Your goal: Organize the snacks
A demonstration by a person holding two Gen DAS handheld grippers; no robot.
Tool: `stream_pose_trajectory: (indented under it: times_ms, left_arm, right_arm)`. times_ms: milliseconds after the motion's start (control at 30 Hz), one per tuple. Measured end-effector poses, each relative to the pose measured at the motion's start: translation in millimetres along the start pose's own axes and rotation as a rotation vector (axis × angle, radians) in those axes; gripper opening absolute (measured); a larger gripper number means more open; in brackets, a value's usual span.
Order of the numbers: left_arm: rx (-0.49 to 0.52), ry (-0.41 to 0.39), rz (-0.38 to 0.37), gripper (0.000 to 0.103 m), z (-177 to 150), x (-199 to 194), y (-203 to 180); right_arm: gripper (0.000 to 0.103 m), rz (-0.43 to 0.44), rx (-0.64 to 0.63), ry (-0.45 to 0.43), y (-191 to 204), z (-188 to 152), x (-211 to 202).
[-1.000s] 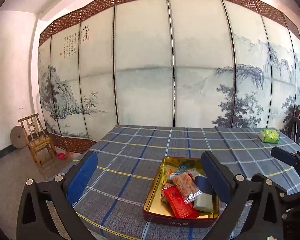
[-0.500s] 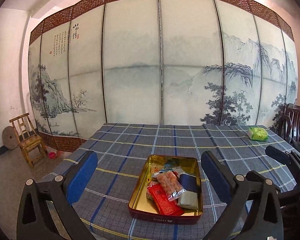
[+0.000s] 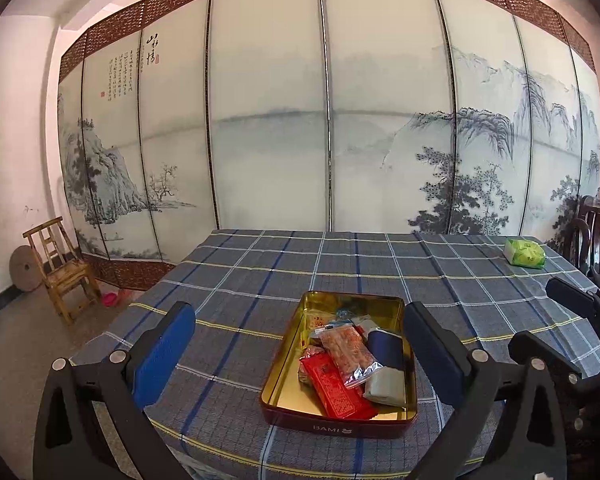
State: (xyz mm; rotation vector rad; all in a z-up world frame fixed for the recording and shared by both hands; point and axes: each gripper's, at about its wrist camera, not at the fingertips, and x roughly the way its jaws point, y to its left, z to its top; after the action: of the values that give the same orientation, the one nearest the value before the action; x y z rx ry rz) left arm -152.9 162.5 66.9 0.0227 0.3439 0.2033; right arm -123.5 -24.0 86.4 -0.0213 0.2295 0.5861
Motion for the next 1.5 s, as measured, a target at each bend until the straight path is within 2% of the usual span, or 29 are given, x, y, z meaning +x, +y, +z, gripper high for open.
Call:
stream_pose_trajectory:
  times_ms: [500,867,1100,1233,1367,1500]
  left_arm:
    - [0.003,0.081,-0.024,0.103,-13,24,-6]
    - [0.028,0.117,-0.001,0.103,-18,41,-12]
    - [0.047,0.144,0.0,0.103,-19,49,-17]
    - [0.065,0.175,-0.013,0.103,-18,57,-22]
    - [0.075,0.183,-0.019,0.103,-15,62,-26]
    - [0.054,0.186,-0.031,0.103,-11,71,-25]
  right_arm:
    - [0.097,-0.019,0.035,0.029,-18,-15,3]
    - [0.098,-0.021,0.058,0.047,-29,-22,11]
    - [0.101,-0.04,0.096,0.073,-53,-27,19]
    - [0.102,-0.083,0.098,0.122,-88,-32,32]
    - [0.102,-0.145,0.138,0.209,-149,-44,50]
    - [0.102,-0.227,0.173,0.363,-220,-66,77]
